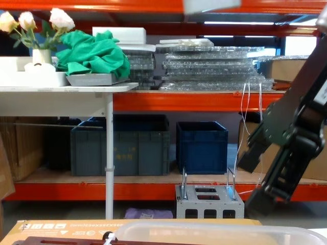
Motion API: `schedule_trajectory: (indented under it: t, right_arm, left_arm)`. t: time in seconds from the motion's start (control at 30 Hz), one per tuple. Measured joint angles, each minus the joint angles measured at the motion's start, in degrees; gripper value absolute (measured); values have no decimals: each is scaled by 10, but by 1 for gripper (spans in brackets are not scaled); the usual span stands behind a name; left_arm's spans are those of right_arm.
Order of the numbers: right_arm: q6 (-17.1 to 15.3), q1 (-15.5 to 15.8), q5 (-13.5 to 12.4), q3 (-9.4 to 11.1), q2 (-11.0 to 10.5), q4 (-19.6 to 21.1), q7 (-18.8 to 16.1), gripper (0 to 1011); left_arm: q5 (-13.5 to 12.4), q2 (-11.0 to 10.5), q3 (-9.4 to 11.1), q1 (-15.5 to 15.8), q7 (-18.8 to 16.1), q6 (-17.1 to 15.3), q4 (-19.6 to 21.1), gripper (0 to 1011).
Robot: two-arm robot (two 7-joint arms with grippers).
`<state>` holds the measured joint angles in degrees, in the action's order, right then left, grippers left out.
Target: Use one hand to grasp the basket and place it at the designated location.
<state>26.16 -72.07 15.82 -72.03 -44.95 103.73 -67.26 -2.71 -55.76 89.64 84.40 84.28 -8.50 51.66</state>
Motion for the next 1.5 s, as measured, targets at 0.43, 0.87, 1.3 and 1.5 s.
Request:
schedule_trajectory:
  t: [0.43,0.87,1.3,1.5]
  right_arm:
    - [12,7,-23,32,-31,11,0,1001]
    - [16,18,-29,53,-37,13,-4,1000]
    - [16,27,-21,53,-24,12,-9,1001]
    - [4,33,14,23,10,-1,-15,1000]
  left_arm:
    - [0,0,0,0,0,0,0,0]
    - [0,0,0,0,0,0,0,0]
    - [0,0,0,0,0,0,0,0]
    - [0,0,0,0,0,0,0,0]
